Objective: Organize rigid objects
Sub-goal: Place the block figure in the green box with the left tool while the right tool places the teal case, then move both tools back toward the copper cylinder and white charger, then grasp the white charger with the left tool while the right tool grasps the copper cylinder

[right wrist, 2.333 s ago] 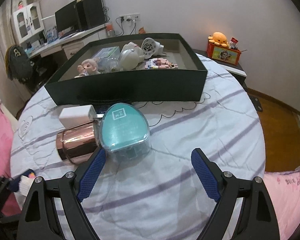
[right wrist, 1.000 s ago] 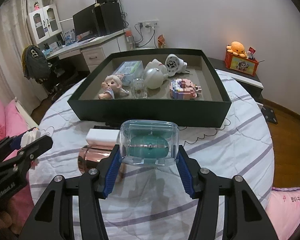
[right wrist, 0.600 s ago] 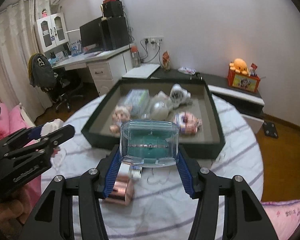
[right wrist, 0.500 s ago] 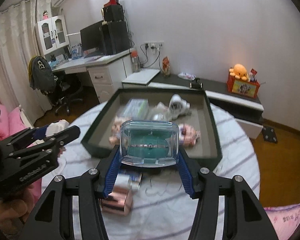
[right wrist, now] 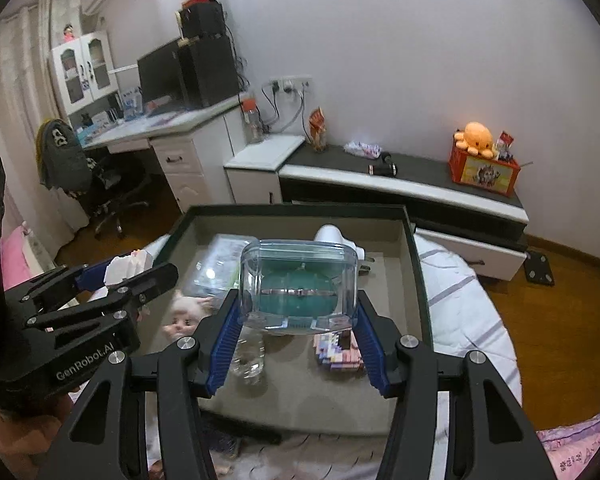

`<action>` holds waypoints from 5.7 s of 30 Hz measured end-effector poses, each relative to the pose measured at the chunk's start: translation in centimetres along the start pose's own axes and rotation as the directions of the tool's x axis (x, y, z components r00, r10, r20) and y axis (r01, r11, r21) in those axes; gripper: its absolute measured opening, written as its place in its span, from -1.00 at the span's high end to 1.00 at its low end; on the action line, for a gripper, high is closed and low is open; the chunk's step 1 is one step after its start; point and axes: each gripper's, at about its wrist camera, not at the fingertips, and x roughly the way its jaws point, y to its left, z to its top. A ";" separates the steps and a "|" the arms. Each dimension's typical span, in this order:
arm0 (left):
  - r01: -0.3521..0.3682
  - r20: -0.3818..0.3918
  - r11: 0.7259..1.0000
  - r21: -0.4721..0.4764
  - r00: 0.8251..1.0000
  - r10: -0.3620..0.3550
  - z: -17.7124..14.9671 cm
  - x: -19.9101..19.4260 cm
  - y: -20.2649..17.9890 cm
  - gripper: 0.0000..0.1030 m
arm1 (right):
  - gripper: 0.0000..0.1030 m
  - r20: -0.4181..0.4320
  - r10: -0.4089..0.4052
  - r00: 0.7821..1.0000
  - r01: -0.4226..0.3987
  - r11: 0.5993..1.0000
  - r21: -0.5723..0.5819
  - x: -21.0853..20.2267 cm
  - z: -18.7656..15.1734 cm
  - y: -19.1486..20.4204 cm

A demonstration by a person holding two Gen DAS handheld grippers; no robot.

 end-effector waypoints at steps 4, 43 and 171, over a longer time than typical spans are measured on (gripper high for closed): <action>-0.002 -0.046 1.000 -0.006 0.999 0.002 -0.1 2.7 0.0 0.04 | -0.07 -0.053 -0.004 0.999 0.005 1.000 0.014 2.8 -0.3 -0.9; -0.088 0.133 0.994 -0.069 0.986 0.096 -8.5 -19.1 2.3 -0.99 | -0.72 0.140 -0.087 0.986 0.069 0.990 0.126 -14.7 -8.8 3.7; -0.008 -0.158 0.999 -0.053 0.988 -0.001 -13.7 -2.4 -3.9 -0.03 | -0.07 -0.115 -0.059 0.992 0.070 0.993 0.097 -2.8 -14.8 -1.8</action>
